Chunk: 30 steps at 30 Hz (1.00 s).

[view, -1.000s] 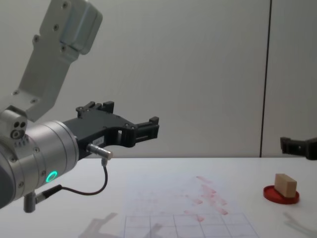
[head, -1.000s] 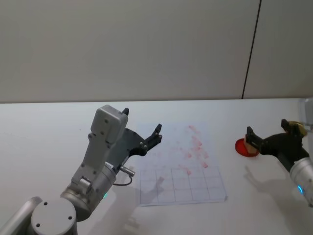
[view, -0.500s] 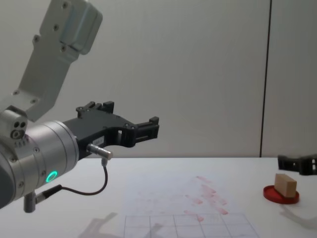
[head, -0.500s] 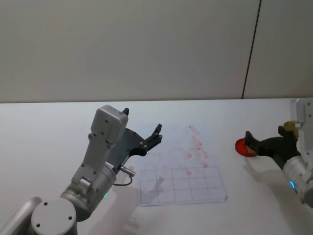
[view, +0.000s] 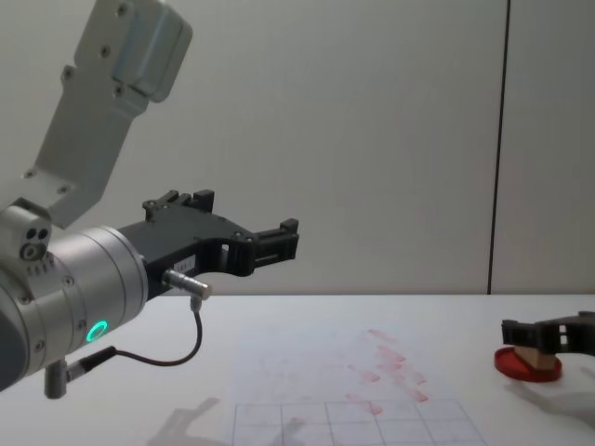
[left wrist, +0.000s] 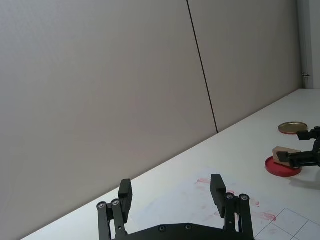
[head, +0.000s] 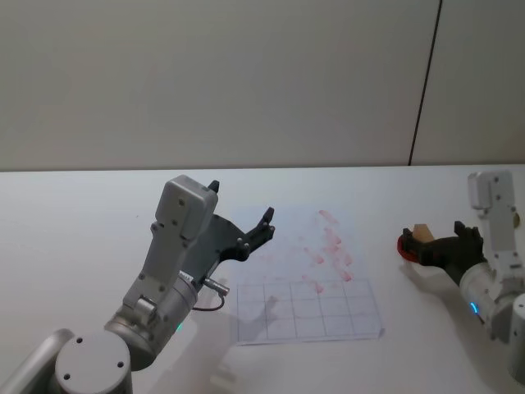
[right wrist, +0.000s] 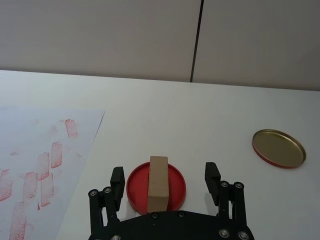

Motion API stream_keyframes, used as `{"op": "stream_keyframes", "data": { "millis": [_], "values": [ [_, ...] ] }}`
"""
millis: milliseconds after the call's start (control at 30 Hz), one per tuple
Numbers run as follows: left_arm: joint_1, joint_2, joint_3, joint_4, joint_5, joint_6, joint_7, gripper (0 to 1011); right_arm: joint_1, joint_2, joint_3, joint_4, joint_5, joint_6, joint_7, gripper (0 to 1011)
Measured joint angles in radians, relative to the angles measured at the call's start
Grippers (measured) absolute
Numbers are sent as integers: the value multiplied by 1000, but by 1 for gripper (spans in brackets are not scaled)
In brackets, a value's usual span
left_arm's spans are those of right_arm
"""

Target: Use the one hand to pick up the stamp and affix it onto the A4 paper.

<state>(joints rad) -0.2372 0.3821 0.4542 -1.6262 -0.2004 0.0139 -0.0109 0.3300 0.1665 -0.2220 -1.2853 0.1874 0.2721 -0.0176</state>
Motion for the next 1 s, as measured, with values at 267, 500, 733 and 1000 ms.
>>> {"op": "stream_keyframes", "data": {
  "millis": [267, 500, 733, 1000],
  "values": [
    [0, 0, 0, 0, 0, 0, 0, 993, 32, -15, -4, 63, -10, -17, 12, 841],
    [0, 0, 0, 0, 0, 0, 0, 993, 51, -25, -5, 102, -19, -30, 18, 616],
    [0, 0, 0, 0, 0, 0, 0, 993, 62, -29, -4, 124, -26, -34, 19, 397],
    [0, 0, 0, 0, 0, 0, 0, 993, 66, -31, -1, 139, -30, -32, 15, 220]
  ]
}}
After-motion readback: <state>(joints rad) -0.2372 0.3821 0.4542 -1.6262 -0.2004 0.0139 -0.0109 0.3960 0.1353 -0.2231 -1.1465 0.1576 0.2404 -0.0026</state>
